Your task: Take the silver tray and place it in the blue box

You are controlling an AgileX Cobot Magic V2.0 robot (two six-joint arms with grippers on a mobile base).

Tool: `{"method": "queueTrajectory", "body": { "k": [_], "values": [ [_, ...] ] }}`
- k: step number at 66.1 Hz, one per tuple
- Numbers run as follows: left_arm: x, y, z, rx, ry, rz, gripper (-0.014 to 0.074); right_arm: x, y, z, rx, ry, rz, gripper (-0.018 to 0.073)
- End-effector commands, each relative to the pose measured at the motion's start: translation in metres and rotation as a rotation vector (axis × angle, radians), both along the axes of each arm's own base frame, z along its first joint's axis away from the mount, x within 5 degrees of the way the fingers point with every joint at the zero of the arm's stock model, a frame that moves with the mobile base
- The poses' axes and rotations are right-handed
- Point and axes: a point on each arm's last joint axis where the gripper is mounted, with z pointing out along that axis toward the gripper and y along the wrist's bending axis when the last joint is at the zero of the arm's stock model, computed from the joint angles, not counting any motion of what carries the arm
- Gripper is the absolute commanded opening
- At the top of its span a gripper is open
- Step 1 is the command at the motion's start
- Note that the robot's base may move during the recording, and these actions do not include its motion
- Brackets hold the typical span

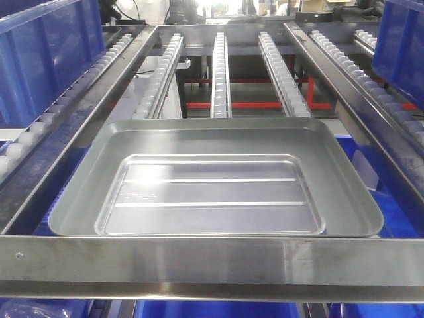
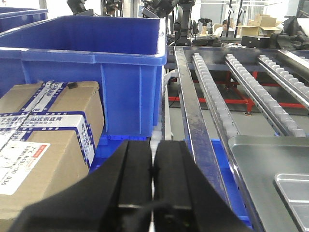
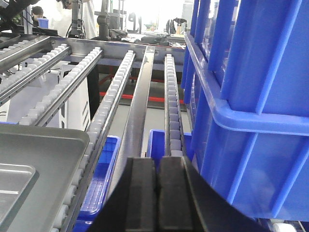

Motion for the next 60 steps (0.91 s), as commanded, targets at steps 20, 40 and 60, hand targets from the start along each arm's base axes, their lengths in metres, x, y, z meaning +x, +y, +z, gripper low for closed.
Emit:
{"method": "queueTrajectory", "body": {
  "k": [20,40,60],
  "values": [
    [-0.004,0.000,0.018,-0.001,0.127,-0.003,-0.0006,-0.005,0.000,0.024,0.076,-0.063,0.007,0.0050],
    [0.019,-0.002,0.060,0.008,0.481,-0.010,-0.0006,0.015,0.001,0.051,0.215,0.362,0.001,0.0050],
    [0.057,-0.014,0.080,-0.086,0.911,-0.075,-0.0006,0.051,0.001,0.053,0.233,0.809,-0.024,0.0050]
  ]
}}
